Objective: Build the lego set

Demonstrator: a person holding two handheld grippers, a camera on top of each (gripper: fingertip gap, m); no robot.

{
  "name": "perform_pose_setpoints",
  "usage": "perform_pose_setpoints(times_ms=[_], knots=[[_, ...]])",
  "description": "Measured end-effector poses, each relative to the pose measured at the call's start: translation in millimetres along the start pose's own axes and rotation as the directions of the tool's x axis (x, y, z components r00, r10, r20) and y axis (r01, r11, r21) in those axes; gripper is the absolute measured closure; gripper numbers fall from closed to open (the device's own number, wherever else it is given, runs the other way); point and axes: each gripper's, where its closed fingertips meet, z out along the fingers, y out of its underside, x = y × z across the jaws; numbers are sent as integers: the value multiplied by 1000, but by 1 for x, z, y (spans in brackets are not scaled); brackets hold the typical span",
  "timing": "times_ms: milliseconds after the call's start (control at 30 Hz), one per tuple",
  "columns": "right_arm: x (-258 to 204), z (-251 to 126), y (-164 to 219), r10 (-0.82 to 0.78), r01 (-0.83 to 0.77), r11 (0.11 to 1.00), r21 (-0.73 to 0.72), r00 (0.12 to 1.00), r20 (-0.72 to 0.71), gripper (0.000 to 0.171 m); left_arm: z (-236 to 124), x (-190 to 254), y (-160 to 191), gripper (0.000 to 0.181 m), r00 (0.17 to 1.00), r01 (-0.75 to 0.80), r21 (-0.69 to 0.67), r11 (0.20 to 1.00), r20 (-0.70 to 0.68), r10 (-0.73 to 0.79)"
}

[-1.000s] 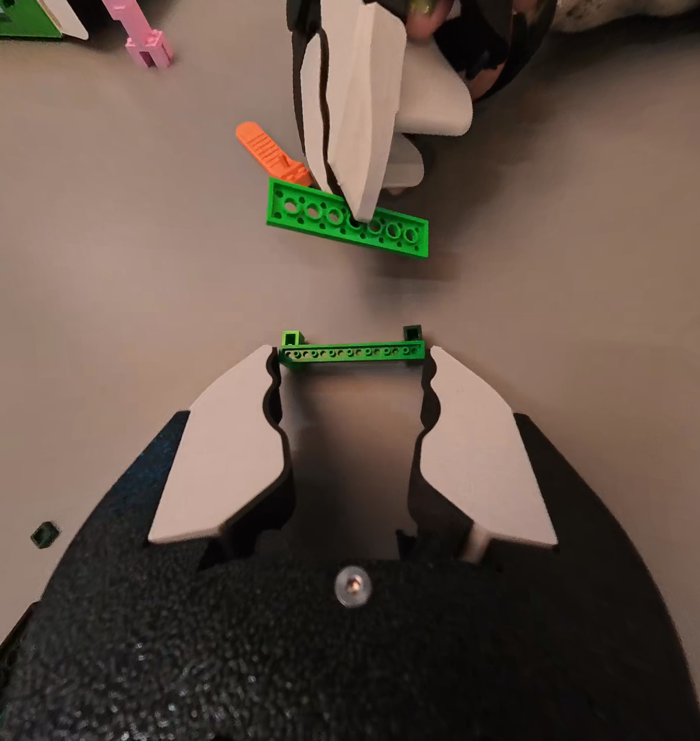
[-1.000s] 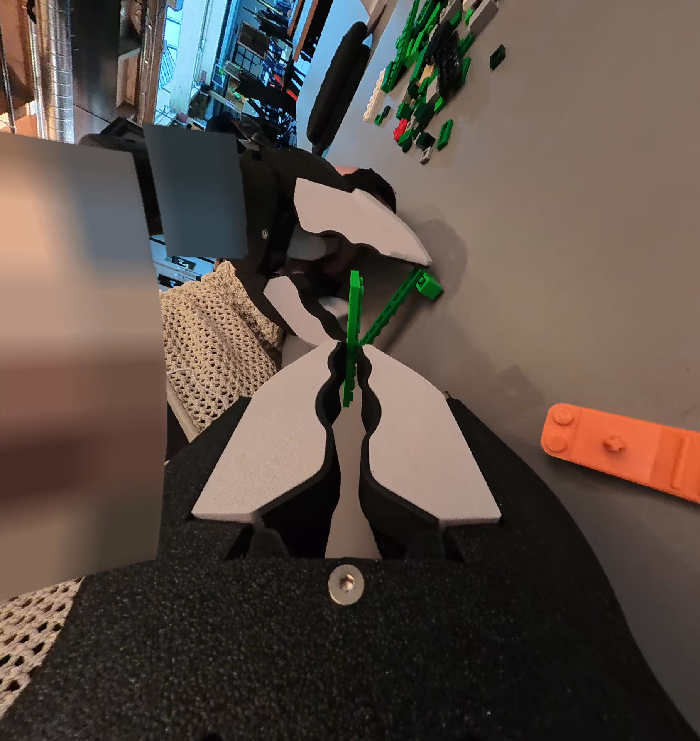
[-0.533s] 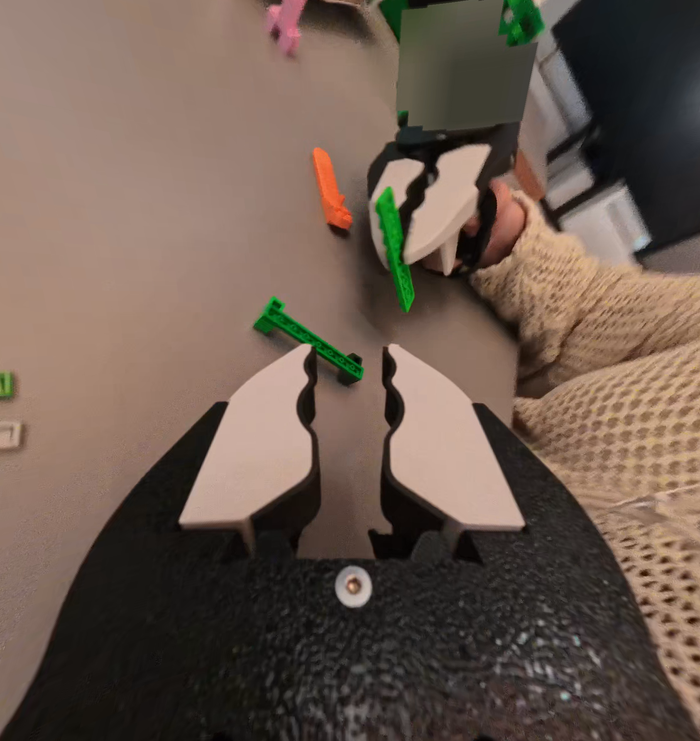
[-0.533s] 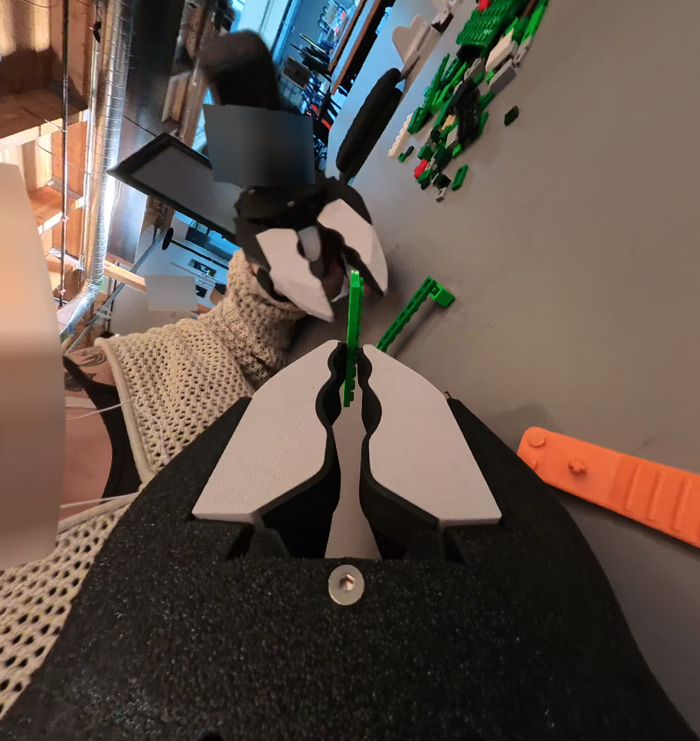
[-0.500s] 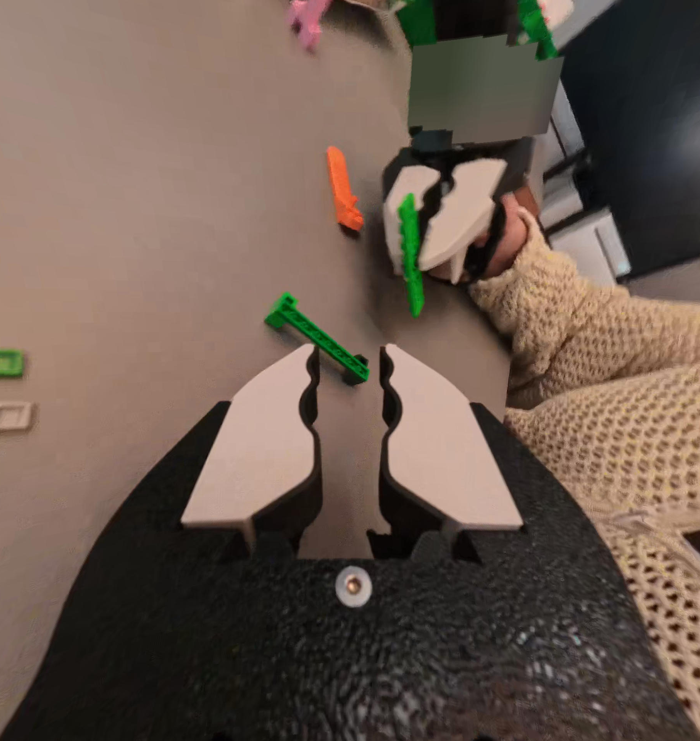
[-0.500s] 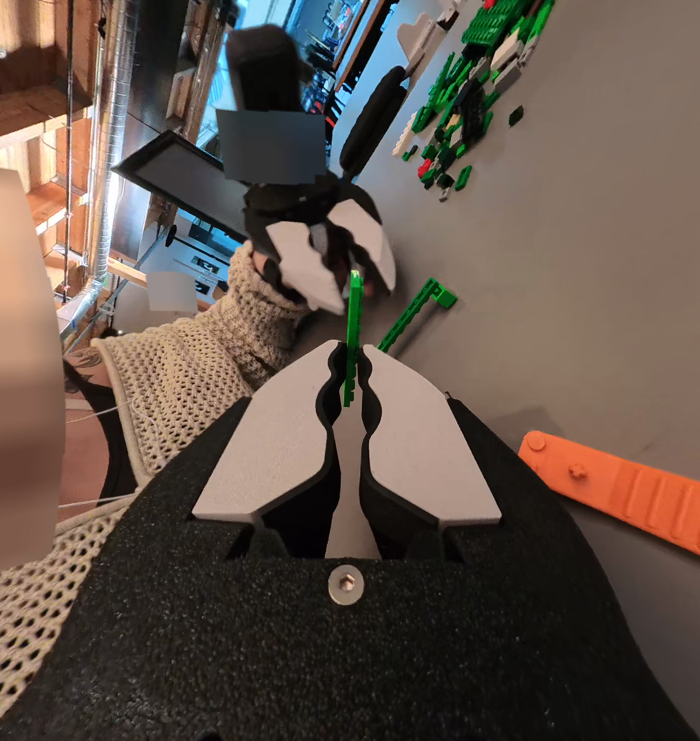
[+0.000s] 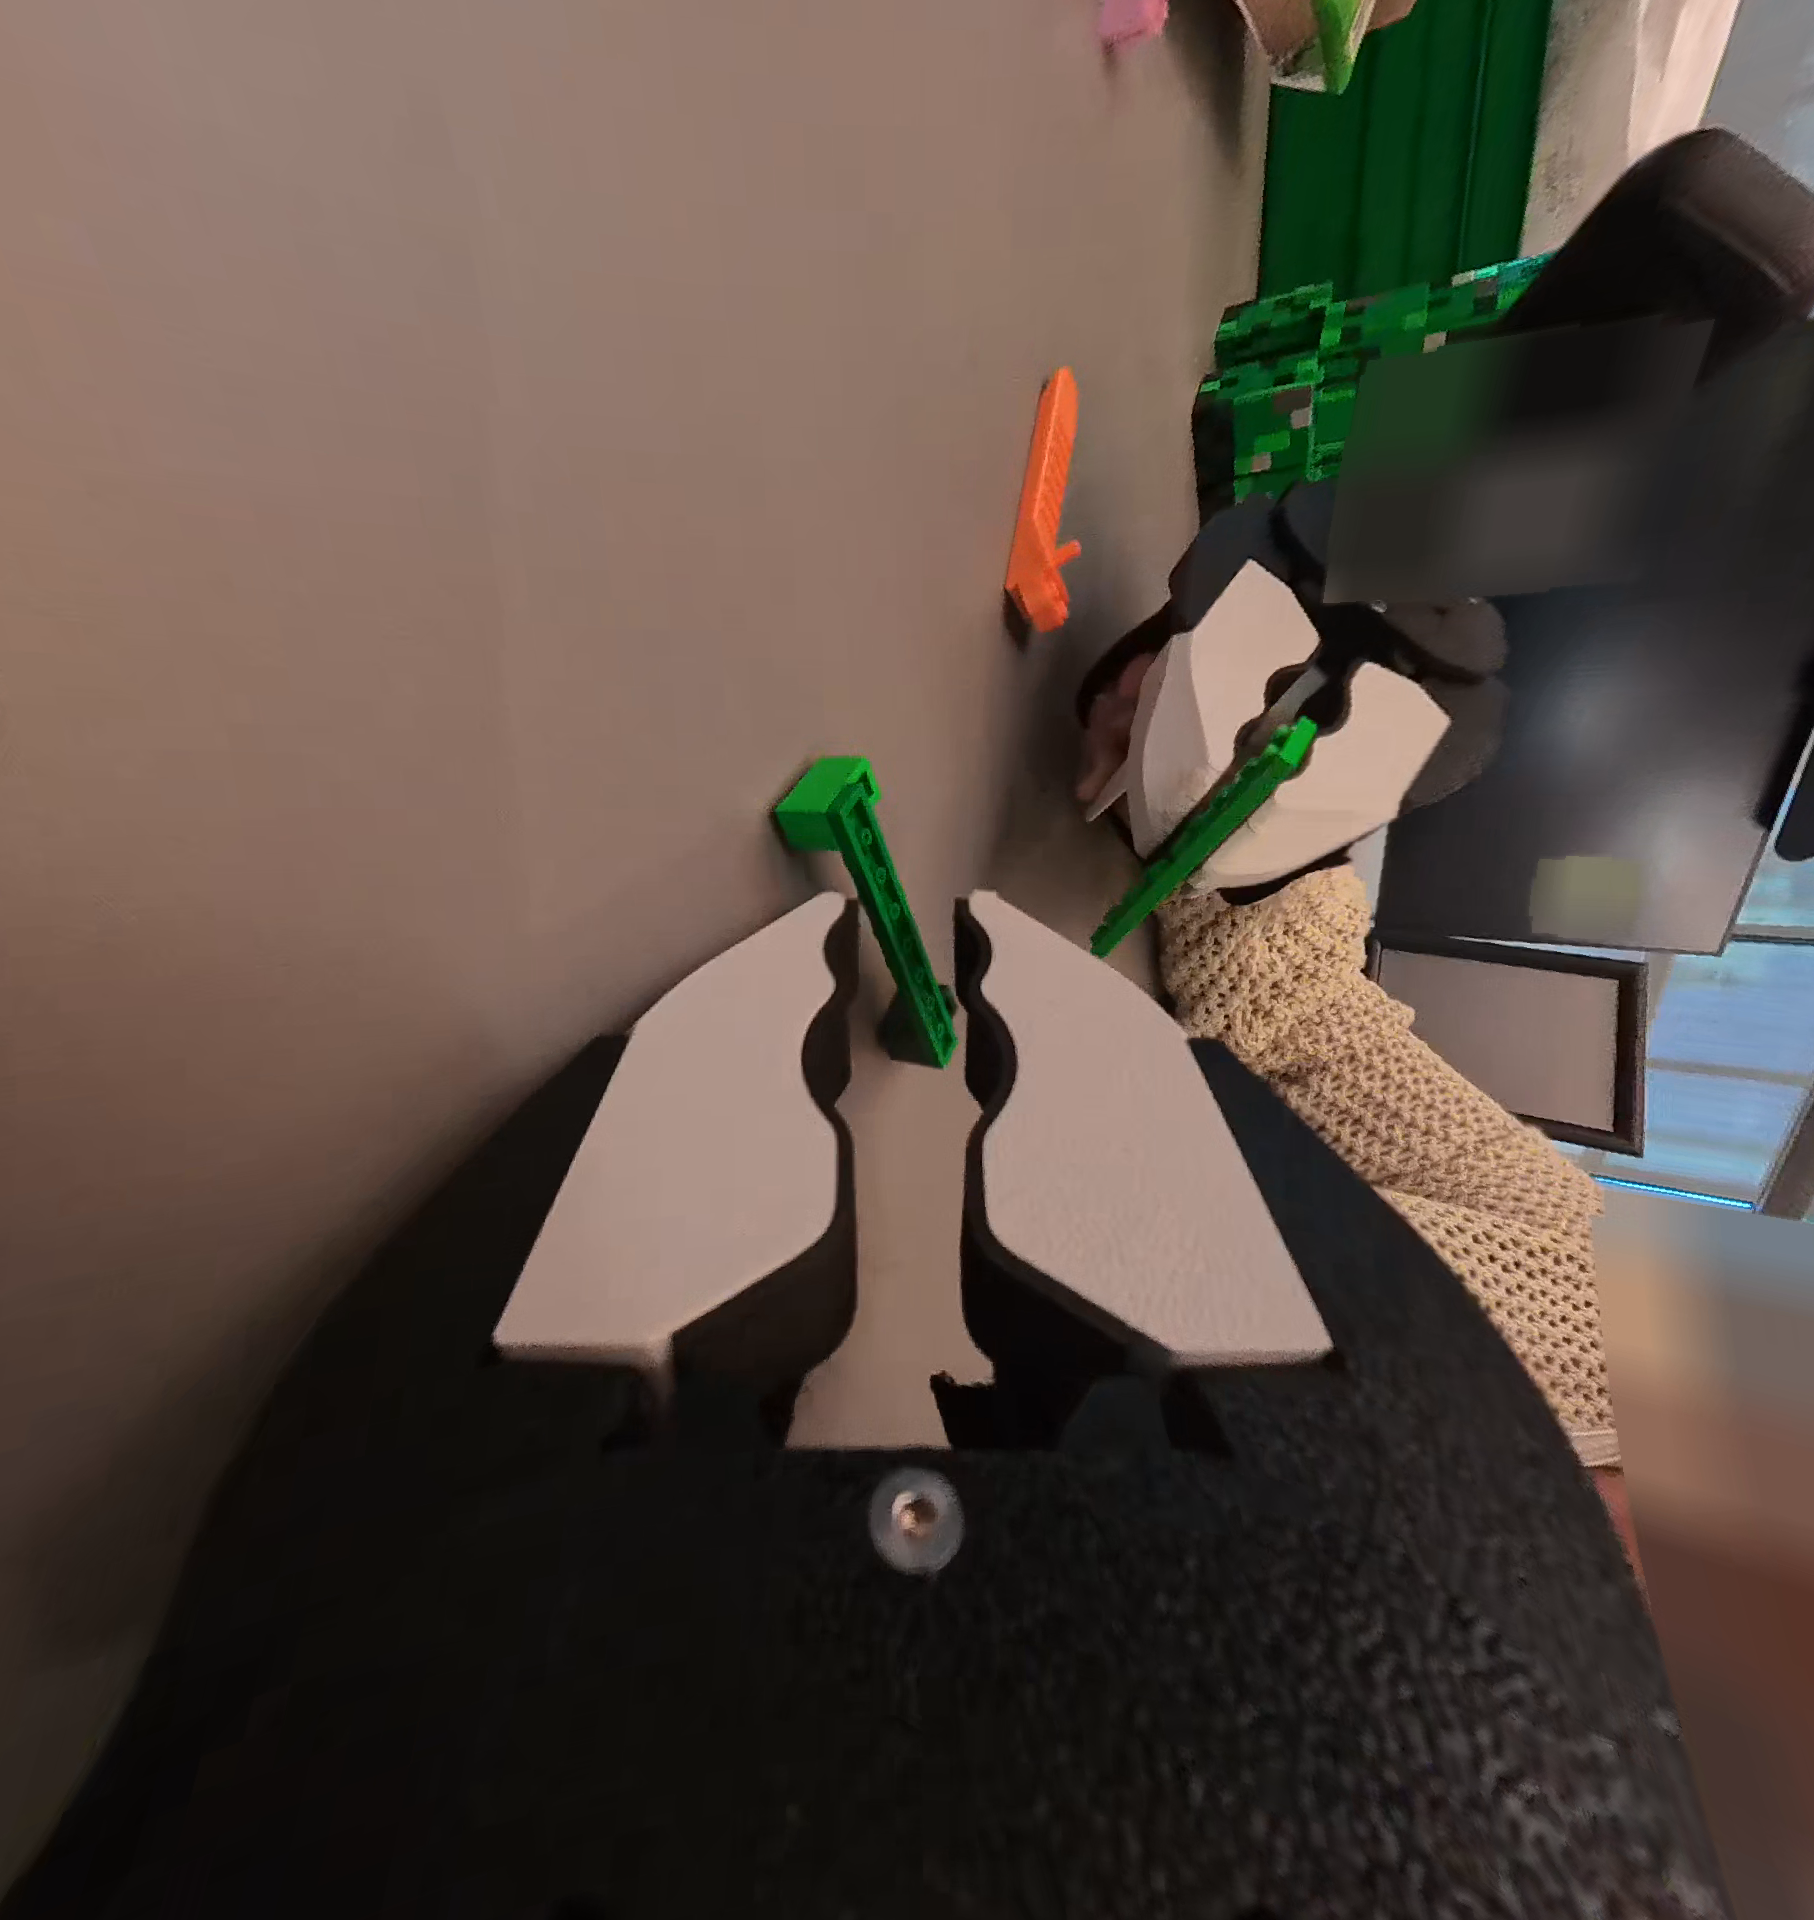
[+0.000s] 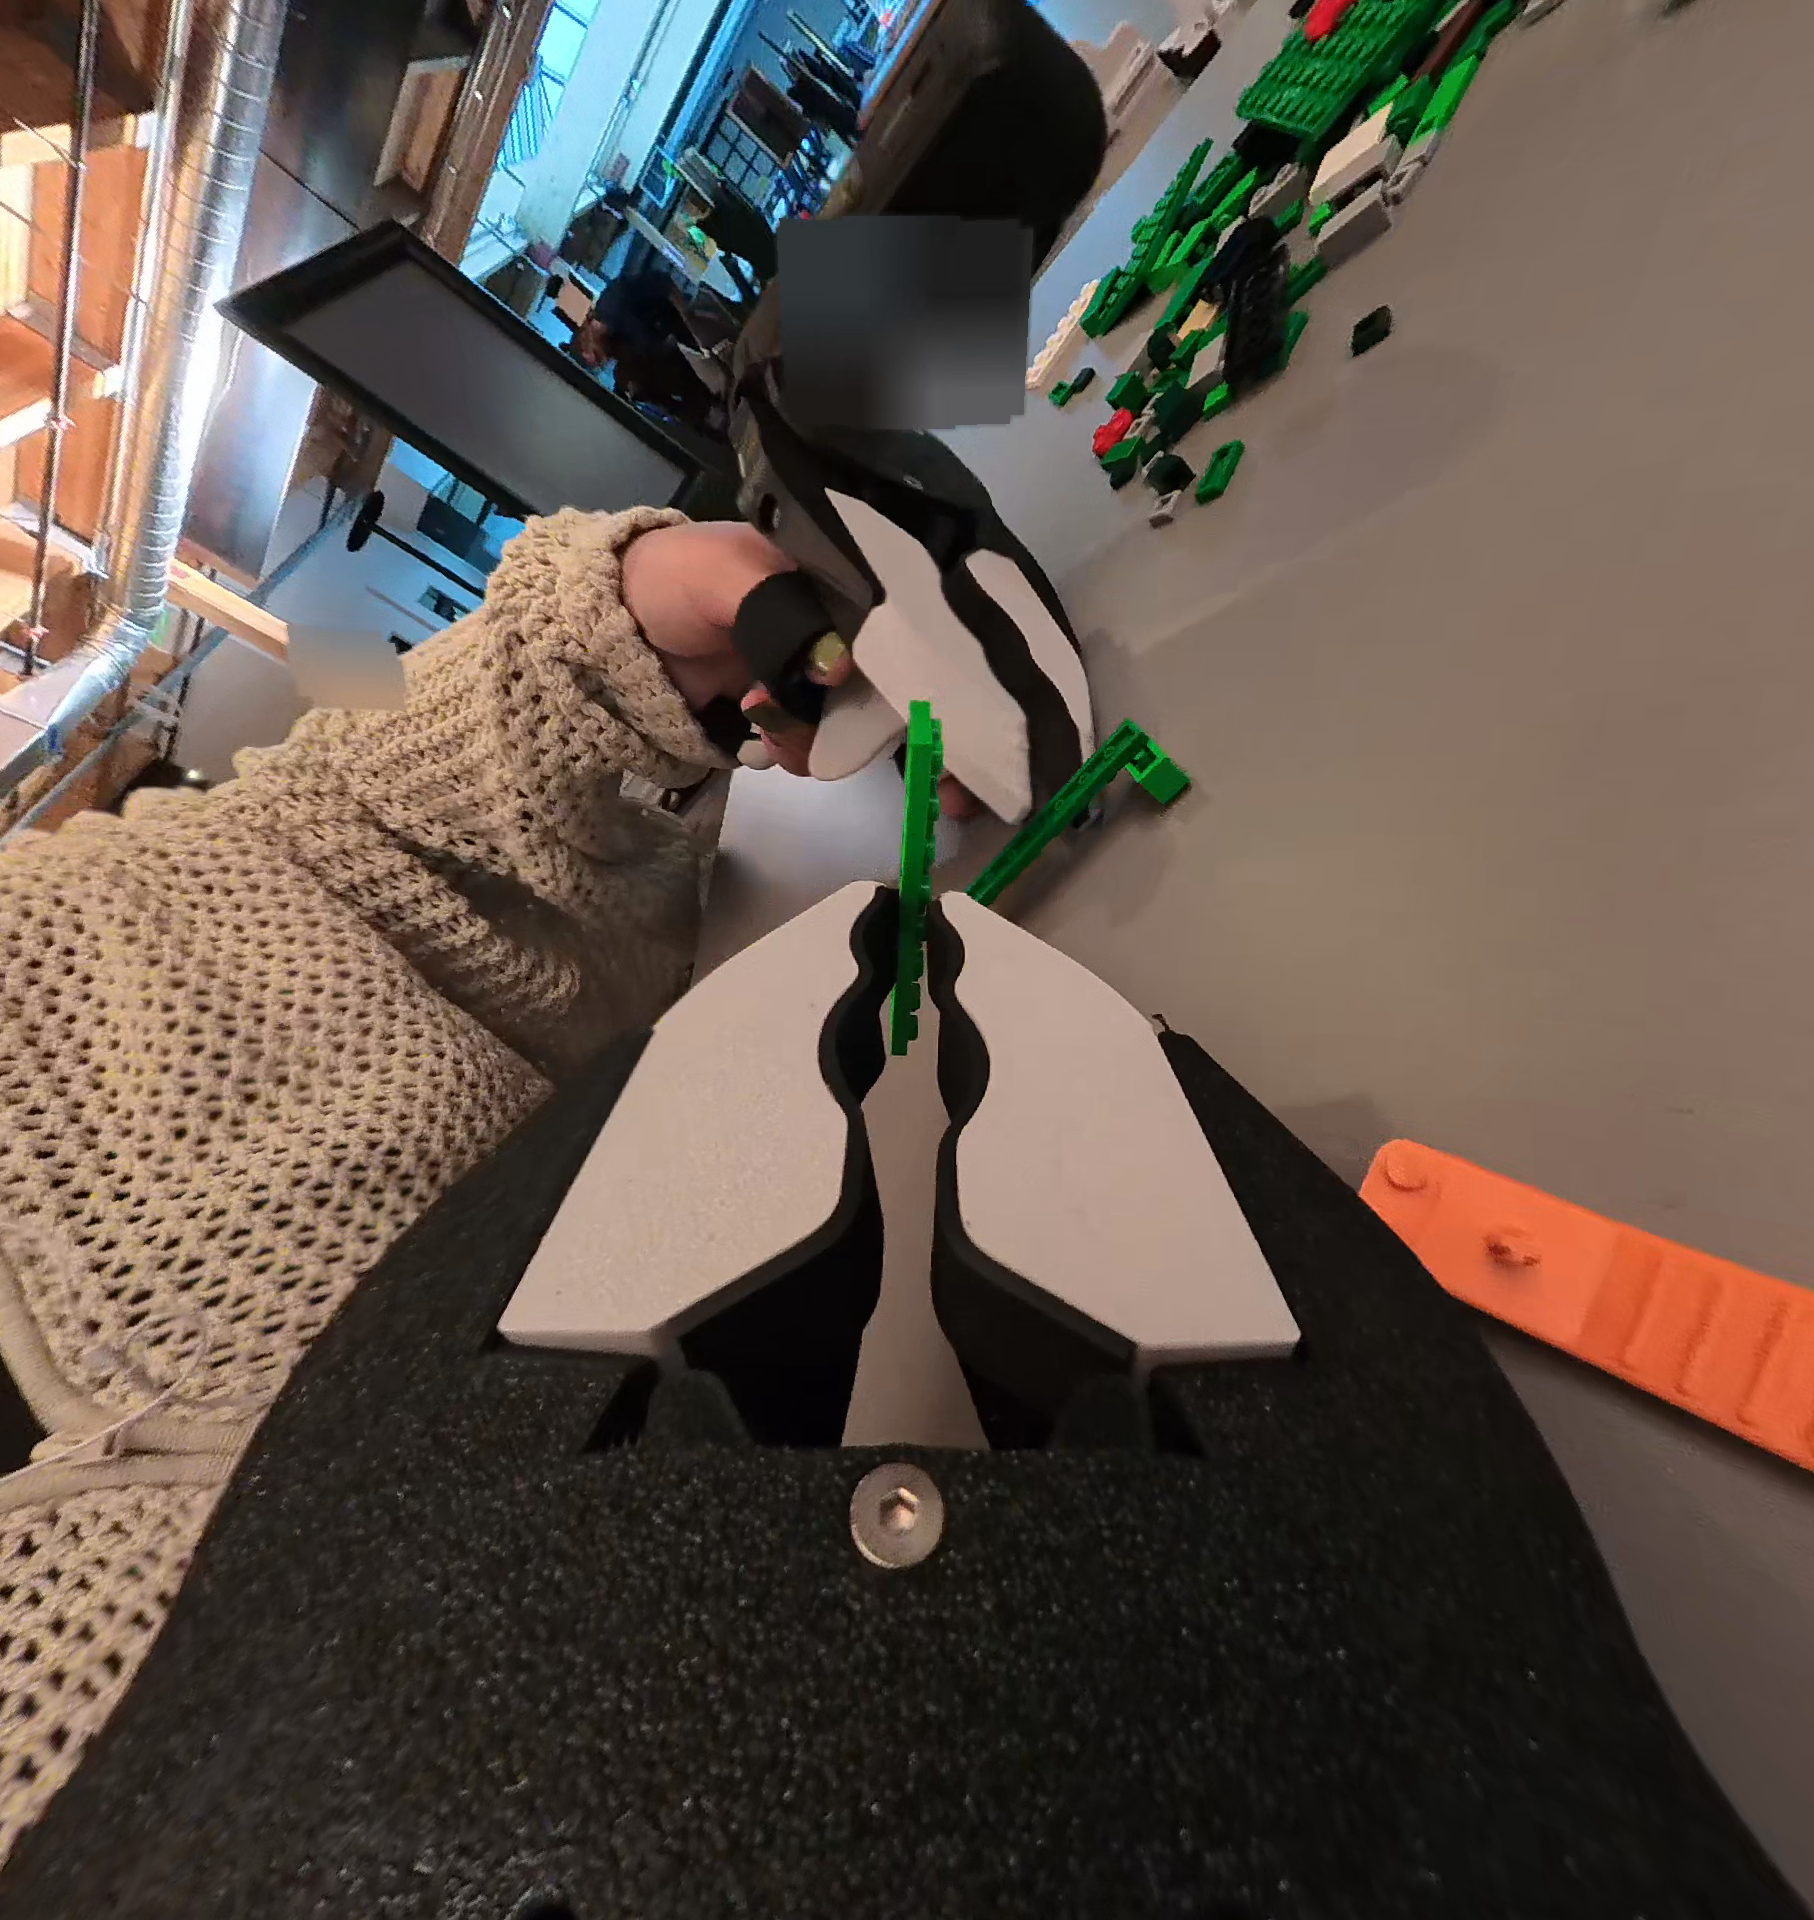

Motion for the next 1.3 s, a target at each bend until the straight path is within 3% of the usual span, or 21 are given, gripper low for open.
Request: perform_pose_setpoints(times_ms=[300, 467, 567, 733, 833, 1067, 1300], knots=[[-2, 1, 5, -38, 37, 999, -21, 999, -5, 167, 12, 6, 0, 177, 998, -52, 21, 998, -31, 52], [-11, -4, 2, -102, 101, 994, 31, 995, 23, 167, 15, 33, -6, 177, 960, -197, 206, 958, -160, 232], [-21, -14, -6, -157, 148, 981, 125, 986, 62, 167, 10, 68, -6, 177, 869, -329, 390, 860, -231, 437], [-41, -29, -5, -358, 337, 913, 230, 932, 56, 167, 15, 95, 8, 177, 676, -625, 498, 601, -41, 736], [-57, -32, 6, -496, 472, 850, 233, 867, 55, 167, 12, 109, 16, 177, 578, -685, 551, 476, 14, 816], [-70, -26, 24, -704, 703, 698, 137, 708, -49, 167, 9, 123, 40, 178, 416, -752, 570, 329, 24, 909], [-78, -27, 23, -704, 704, 694, 152, 707, -57, 167, 9, 130, 52, 177, 331, -771, 585, 250, 33, 943]])
